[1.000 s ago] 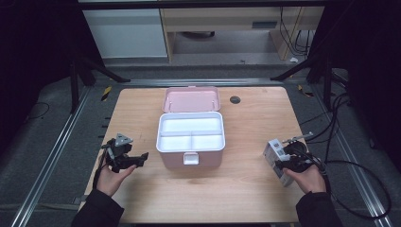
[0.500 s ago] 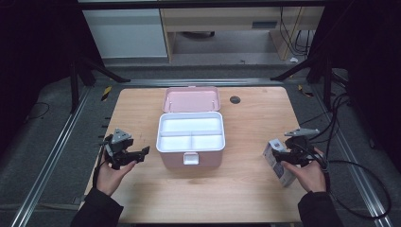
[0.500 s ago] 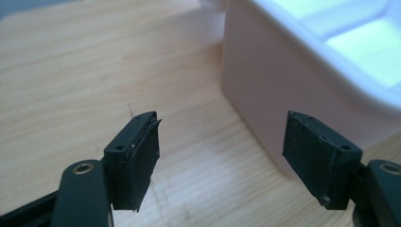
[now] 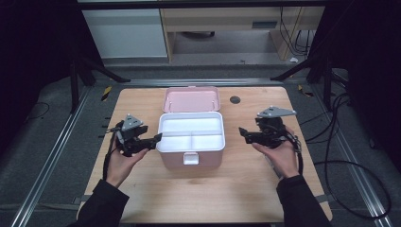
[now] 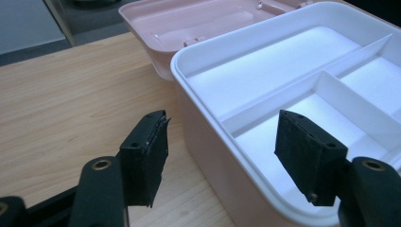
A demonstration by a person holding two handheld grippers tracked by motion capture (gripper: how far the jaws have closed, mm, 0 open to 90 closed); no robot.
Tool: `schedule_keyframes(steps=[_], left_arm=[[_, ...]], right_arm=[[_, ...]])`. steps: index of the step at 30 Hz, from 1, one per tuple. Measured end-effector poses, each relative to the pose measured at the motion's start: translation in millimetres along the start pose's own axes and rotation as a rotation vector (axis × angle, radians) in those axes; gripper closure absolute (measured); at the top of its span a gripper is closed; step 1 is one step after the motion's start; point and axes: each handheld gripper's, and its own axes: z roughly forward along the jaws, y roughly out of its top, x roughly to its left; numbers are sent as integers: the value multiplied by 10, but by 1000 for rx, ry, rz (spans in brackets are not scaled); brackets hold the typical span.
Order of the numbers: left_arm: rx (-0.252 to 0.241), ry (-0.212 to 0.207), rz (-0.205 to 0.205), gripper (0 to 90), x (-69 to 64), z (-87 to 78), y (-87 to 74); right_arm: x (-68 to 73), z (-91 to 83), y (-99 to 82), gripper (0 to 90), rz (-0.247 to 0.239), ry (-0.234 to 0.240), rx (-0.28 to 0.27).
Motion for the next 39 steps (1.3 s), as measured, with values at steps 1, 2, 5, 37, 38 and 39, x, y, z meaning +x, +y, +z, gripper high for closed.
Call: schedule_keyframes(steps=[1, 2, 5, 37, 38, 39], left_arm=[[0, 0, 0, 367, 0, 0, 0], [8, -8, -2, 383, -10, 37, -5], [39, -2, 12, 407, -29, 121, -34], [42, -50, 81, 464, -106, 335, -52], [37, -50, 91, 453, -90, 302, -39], [31, -48, 91, 453, -81, 282, -30]], right_arm=[[0, 0, 0, 303, 0, 0, 0], [87, 109, 18, 319, -8, 32, -2], [168, 219, 18, 325, -18, 61, 17], [459, 622, -208, 476, -22, 84, 126], [440, 596, -191, 457, -34, 78, 104], [440, 596, -191, 457, -34, 78, 104]])
